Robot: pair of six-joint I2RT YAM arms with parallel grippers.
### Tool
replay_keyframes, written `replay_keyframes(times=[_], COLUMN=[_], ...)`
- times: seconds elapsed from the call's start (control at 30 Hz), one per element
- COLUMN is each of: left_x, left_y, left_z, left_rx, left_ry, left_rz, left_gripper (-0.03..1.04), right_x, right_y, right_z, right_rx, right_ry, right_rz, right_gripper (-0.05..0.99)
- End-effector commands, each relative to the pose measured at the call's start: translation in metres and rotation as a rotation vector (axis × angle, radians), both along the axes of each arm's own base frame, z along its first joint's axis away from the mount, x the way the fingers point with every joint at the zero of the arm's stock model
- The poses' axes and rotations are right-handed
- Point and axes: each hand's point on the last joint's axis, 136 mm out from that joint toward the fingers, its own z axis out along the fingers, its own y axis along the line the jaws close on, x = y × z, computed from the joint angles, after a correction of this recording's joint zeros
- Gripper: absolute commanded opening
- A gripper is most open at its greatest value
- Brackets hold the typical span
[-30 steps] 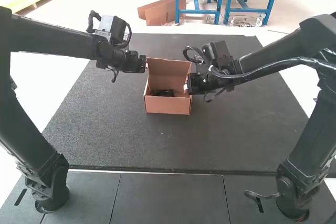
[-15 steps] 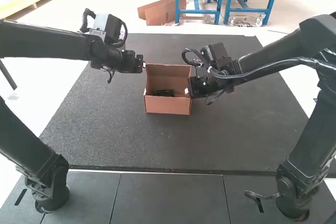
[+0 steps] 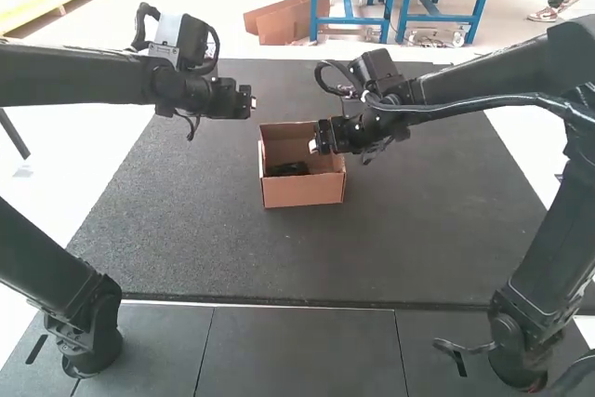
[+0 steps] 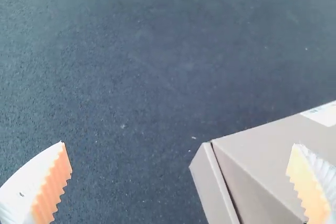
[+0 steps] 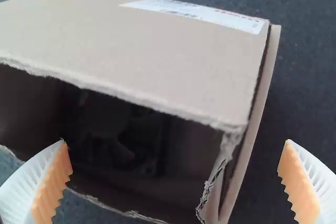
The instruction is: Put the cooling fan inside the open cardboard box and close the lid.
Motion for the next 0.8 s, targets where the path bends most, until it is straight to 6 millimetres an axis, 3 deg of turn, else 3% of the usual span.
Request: replay_keyframes(times=[0.0, 0.13, 0.3, 0.53, 0.77], left_x=[0.003, 0.006, 0.012, 0.008, -0.016], left_y=[-0.008, -0.019, -0.042, -0.067, -0.089], left_z=[0.026, 0.03, 0.025, -0.013, -0.039], left_rx=[-0.001, 0.0, 0.002, 0.041, 0.071], left_ry=[-0.068, -0.075, -0.058, 0.053, 0.146], left_rz=[-0.023, -0.048, -0.093, -0.156, -0.246], left_gripper=[0.97, 0.97, 0.97, 0.97, 0.97], right_x=[0.012, 0.008, 0.013, 0.018, 0.014], right_y=[-0.004, -0.011, -0.038, -0.051, -0.049], right_z=[0.046, 0.056, 0.078, 0.125, 0.145], right_rx=[0.056, 0.048, 0.063, 0.118, 0.143], right_ry=[-0.091, -0.098, -0.137, -0.229, -0.228], right_rz=[-0.031, -0.034, -0.09, -0.118, -0.102], right_gripper=[0.91, 0.91, 0.91, 0.91, 0.9])
